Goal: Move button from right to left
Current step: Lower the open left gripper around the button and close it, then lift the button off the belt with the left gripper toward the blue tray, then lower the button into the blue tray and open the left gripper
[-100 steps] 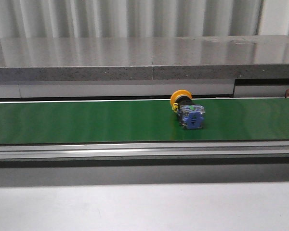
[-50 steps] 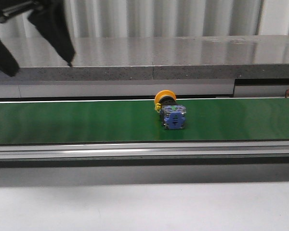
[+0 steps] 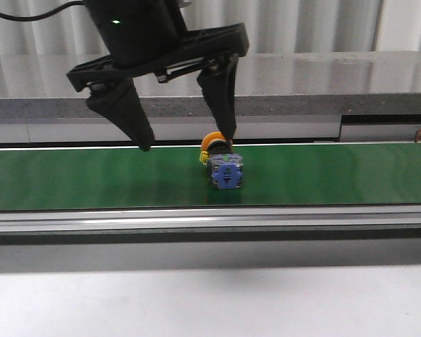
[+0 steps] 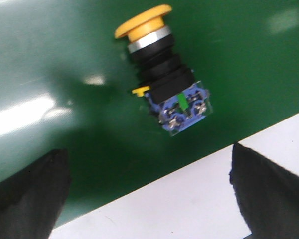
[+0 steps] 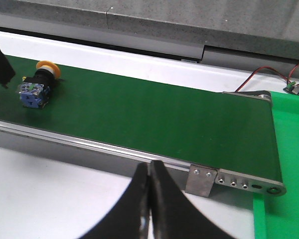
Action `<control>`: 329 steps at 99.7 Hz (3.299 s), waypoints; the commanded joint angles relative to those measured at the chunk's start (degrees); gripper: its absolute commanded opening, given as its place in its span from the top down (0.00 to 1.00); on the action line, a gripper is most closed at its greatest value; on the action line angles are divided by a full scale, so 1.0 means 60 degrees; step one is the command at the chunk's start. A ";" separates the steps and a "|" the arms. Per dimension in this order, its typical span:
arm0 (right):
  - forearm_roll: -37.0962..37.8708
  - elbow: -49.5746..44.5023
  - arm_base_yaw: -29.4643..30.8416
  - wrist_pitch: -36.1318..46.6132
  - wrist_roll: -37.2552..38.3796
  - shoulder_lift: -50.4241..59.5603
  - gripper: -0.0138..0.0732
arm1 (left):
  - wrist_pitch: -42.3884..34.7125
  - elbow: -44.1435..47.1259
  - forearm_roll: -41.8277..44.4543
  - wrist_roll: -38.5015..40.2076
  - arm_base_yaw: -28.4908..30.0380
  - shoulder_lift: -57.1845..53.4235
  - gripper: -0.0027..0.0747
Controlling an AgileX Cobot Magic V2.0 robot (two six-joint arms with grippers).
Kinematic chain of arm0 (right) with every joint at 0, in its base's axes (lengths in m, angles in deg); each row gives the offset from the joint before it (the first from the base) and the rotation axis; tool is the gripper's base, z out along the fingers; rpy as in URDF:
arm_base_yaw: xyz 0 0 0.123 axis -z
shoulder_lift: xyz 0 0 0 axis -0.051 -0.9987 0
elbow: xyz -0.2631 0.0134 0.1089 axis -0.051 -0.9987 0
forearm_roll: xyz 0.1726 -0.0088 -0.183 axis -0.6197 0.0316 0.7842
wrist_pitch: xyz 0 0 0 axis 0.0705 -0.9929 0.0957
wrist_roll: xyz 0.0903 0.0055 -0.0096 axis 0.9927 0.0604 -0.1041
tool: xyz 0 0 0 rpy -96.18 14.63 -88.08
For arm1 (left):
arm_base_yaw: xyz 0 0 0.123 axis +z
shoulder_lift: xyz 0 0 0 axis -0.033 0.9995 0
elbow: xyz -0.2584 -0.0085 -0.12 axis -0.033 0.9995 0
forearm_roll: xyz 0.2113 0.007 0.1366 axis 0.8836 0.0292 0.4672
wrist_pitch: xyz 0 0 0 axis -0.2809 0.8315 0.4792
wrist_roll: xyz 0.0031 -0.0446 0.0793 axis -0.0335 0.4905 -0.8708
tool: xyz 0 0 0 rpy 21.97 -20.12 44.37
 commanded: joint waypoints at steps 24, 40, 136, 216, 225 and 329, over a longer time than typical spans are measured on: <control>-0.0088 0.0232 0.0023 0.0698 -0.0117 -0.0092 0.92 | -0.0031 -0.0881 -0.0347 0.0658 -0.0104 0.0526 0.17; -0.0088 0.0232 0.0023 0.0698 -0.0117 -0.0092 0.92 | -0.0122 -0.0920 -0.0295 0.0783 -0.0104 0.0850 0.17; -0.0088 0.0232 0.0023 0.0693 -0.0117 -0.0092 0.92 | 0.1856 -0.1810 0.1805 0.0331 0.1615 -0.0890 0.72; -0.0088 0.0232 0.0023 0.0693 -0.0117 -0.0092 0.92 | 0.3039 -0.1708 0.1802 -0.5041 0.6780 -0.0930 0.72; -0.0088 0.0232 0.0023 0.0693 -0.0117 -0.0092 0.92 | 0.3039 -0.1692 0.1802 -0.5061 0.7228 -0.0892 0.72; -0.0088 0.0232 0.0023 0.0693 -0.0117 -0.0092 0.92 | 0.2784 -0.1692 0.2614 -0.5156 1.0029 0.2218 0.72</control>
